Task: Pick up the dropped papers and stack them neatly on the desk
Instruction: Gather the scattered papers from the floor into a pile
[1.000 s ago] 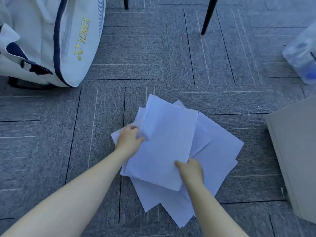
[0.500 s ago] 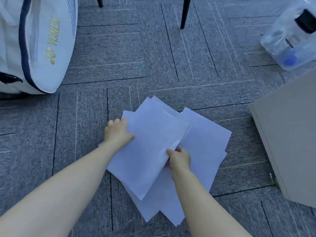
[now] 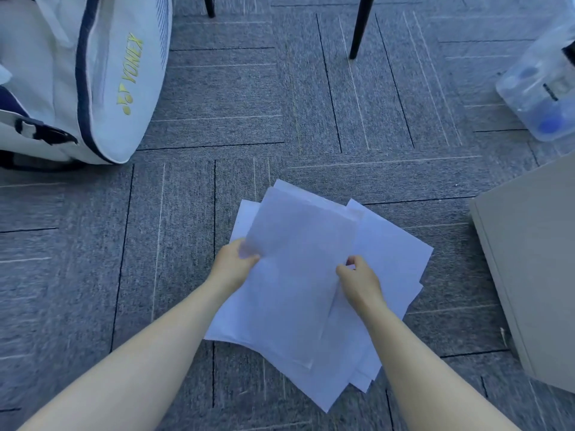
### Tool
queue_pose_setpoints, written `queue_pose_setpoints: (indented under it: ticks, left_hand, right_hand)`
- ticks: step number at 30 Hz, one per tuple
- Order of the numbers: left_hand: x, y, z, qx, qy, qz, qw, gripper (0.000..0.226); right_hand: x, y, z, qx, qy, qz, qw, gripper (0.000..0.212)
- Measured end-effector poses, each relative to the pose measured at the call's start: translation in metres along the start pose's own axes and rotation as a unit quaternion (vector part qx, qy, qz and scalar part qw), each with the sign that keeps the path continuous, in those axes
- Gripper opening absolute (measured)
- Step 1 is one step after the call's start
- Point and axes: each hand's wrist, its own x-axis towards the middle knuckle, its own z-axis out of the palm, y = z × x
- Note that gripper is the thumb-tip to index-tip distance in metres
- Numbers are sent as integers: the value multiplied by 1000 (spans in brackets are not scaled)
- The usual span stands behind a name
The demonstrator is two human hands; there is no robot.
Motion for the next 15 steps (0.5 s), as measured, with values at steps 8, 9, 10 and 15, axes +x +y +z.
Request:
queue_pose_setpoints:
  ticks: [8,9,10,15]
  left_hand:
    - [5,-16,-28,-25,48,-34,998,16]
    - [6,-13,-26,-20,44,-32,998,18]
    - [9,-11,-23,-21,40,-27,999,20]
    - [31,12,-17,47,41,27,998,21]
  right_hand:
    - [8,1,-15,-87,-28,-52,994,22]
    - [10,1,-17,-76,-25,-45,996,24]
    - [10,1,-19,-61,-36,-37,997,27]
    - [15,7,-25,40,45,45,997,31]
